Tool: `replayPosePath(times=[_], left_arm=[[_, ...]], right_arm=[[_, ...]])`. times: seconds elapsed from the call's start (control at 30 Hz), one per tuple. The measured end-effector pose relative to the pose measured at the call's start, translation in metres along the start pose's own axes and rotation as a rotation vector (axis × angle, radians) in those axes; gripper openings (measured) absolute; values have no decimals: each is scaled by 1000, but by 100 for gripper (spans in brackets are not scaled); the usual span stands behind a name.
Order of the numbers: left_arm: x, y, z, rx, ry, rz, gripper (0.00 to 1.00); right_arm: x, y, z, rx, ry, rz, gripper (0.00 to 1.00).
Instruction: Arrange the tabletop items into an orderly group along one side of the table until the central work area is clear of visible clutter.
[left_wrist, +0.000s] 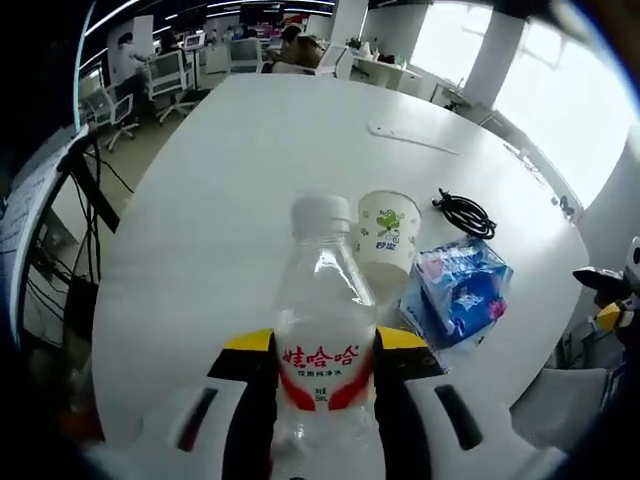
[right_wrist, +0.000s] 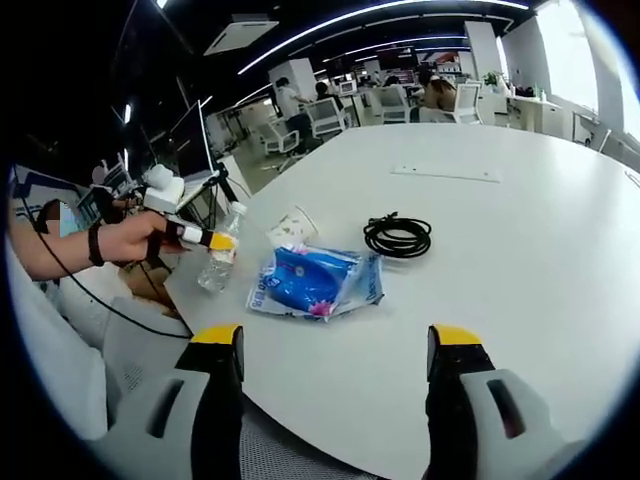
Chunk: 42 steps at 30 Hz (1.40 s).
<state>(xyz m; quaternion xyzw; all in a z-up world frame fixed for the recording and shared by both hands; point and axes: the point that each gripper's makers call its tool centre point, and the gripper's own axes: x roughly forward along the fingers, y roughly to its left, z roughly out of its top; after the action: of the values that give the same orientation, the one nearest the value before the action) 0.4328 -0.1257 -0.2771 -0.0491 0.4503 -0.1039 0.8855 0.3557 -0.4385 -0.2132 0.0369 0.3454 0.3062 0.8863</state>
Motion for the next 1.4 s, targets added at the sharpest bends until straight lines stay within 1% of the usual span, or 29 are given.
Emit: replayPosePath(times=[0.13, 0.3, 0.63, 0.87, 0.93, 1.03, 1.17, 1.27, 1.4], left_arm=[[-3, 0, 6, 5, -18, 3, 36], [-6, 0, 10, 9, -31, 6, 36], [-11, -6, 11, 22, -43, 15, 36], [-15, -9, 12, 25, -56, 15, 36], [-20, -10, 12, 42, -51, 20, 35], [-19, -9, 10, 58, -46, 24, 35], [-23, -9, 3, 66, -46, 30, 35], [-25, -11, -2, 91, -43, 35, 35], [-29, -13, -8, 103, -40, 40, 35]], right_arm=[[-1, 1, -1, -3, 1, 3, 74], [-3, 0, -2, -1, 0, 0, 74], [-5, -1, -4, 5, -10, -1, 73], [-4, 0, -1, 5, -20, 4, 73], [-4, 0, 1, 5, -25, 4, 73], [-5, -1, 2, 10, -33, 3, 73], [-5, -1, 1, 13, -35, 3, 73], [-5, -1, 1, 17, -39, 2, 73], [-5, -1, 1, 18, -41, 2, 73]])
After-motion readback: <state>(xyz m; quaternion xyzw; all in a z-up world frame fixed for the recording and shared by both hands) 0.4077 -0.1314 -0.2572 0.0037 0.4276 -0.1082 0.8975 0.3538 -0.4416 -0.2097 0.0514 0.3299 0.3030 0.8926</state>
